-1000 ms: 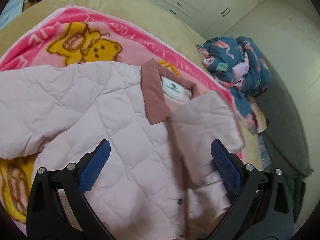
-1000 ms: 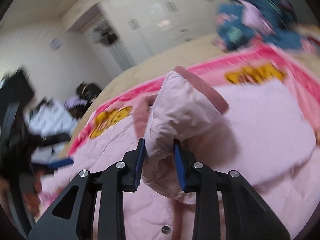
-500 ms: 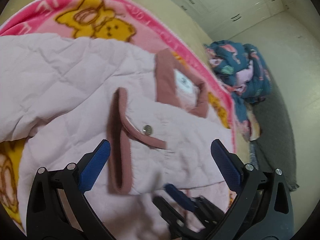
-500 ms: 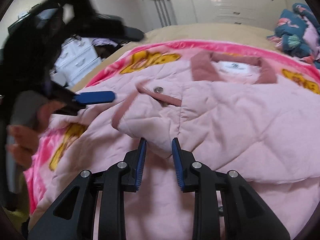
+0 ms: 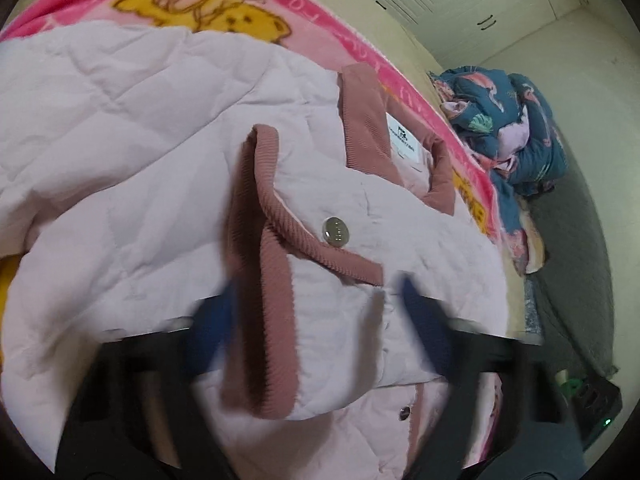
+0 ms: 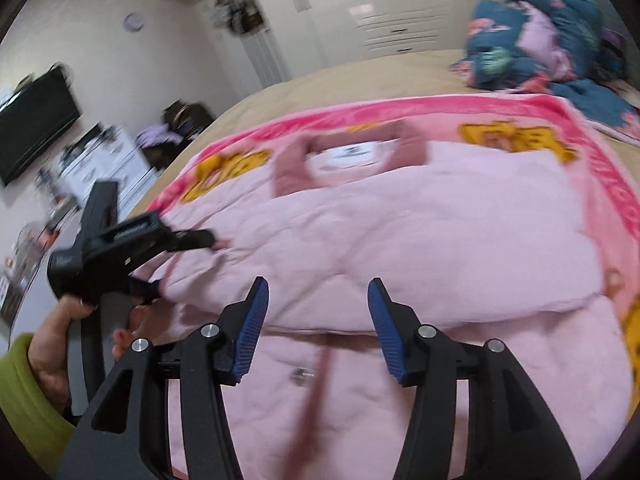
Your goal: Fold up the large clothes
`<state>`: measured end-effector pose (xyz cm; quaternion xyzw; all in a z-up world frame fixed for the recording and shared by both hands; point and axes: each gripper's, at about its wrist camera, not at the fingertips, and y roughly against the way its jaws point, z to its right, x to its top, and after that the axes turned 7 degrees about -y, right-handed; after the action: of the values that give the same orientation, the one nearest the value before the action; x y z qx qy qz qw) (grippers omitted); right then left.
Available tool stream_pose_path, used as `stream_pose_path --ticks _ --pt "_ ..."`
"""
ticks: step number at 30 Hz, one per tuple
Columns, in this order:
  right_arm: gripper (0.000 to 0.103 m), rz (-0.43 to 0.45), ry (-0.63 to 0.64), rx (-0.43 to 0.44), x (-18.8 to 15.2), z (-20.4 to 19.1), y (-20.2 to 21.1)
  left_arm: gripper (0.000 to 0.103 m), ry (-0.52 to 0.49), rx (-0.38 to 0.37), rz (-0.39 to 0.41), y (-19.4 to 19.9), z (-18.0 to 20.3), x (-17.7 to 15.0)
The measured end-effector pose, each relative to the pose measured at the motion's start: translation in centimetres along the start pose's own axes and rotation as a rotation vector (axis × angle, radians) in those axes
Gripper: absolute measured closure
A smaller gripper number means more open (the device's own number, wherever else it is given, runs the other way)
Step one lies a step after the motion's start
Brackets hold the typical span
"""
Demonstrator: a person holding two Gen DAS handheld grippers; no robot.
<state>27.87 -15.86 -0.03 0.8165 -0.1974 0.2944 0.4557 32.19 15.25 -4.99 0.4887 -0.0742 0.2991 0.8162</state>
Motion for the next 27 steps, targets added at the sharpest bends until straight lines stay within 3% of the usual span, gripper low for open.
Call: stream_pose_path --ticks 1,2,4,8,12,19,21,27 --pt "0.052 0.009 -0.025 -0.011 0.0 0.9 0.8 0.078 -0.031 0.010 0.006 -0.1 0.4 0.0" --pt "0.052 0.013 -0.047 -0.023 0.2 1.9 1.0 0.092 -0.078 0.015 0.027 0.4 0.9 0.0" --pt "0.052 0.018 -0.084 -0.050 -0.1 3.4 2.1 0.097 -0.130 0.023 0.063 1.2 1.7 0.3" --pt "0.052 0.047 -0.138 -0.113 -0.4 6.3 4.1 0.099 -0.208 -0.010 0.152 4.4 3.6 1.6" --pt "0.052 0.107 -0.163 -0.197 0.4 8.7 6.5 0.099 -0.302 0.022 0.254 7.7 5.4 2.5" --pt "0.046 0.143 -0.141 -0.241 2.7 9.6 6.7 0.099 -0.320 0.124 0.168 4.7 3.0 1.2" --pt "0.046 0.129 -0.114 -0.243 3.2 9.1 5.8 0.099 -0.316 0.150 0.145 3.6 2.0 0.7" --pt "0.033 0.067 -0.037 -0.252 4.7 7.3 2.1 0.097 -0.336 0.204 0.105 1.9 0.7 -0.4"
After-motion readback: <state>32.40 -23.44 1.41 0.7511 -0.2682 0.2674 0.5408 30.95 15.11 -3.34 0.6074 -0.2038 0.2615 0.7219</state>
